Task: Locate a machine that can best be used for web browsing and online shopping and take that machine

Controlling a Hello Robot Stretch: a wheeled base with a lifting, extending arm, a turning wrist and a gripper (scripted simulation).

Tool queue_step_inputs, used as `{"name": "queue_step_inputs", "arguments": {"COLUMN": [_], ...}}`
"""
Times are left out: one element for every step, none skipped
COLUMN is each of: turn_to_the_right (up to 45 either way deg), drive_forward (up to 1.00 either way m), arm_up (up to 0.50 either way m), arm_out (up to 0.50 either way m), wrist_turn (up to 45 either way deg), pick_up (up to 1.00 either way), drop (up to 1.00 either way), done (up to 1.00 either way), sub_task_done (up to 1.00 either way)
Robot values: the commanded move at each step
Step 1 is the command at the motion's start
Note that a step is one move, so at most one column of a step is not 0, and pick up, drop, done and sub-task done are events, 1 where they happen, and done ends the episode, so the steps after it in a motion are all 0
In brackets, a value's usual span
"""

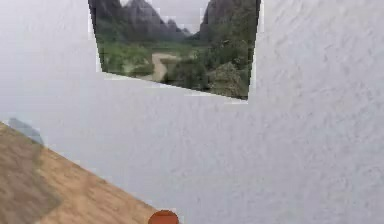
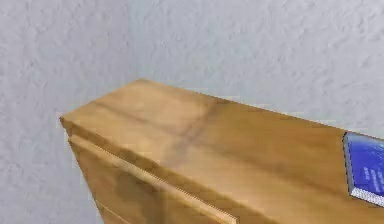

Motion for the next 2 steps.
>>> {"name": "queue_step_inputs", "arguments": {"turn_to_the_right": [-45.0,-12.0], "drive_forward": [0.00,0.00], "arm_up": [0.00,0.00], "arm_out": [0.00,0.00], "wrist_turn": [0.0,0.0], "pick_up": [0.00,0.00], "drop": [0.00,0.00], "done": [0.00,0.00], "sub_task_done": [0.00,0.00]}}
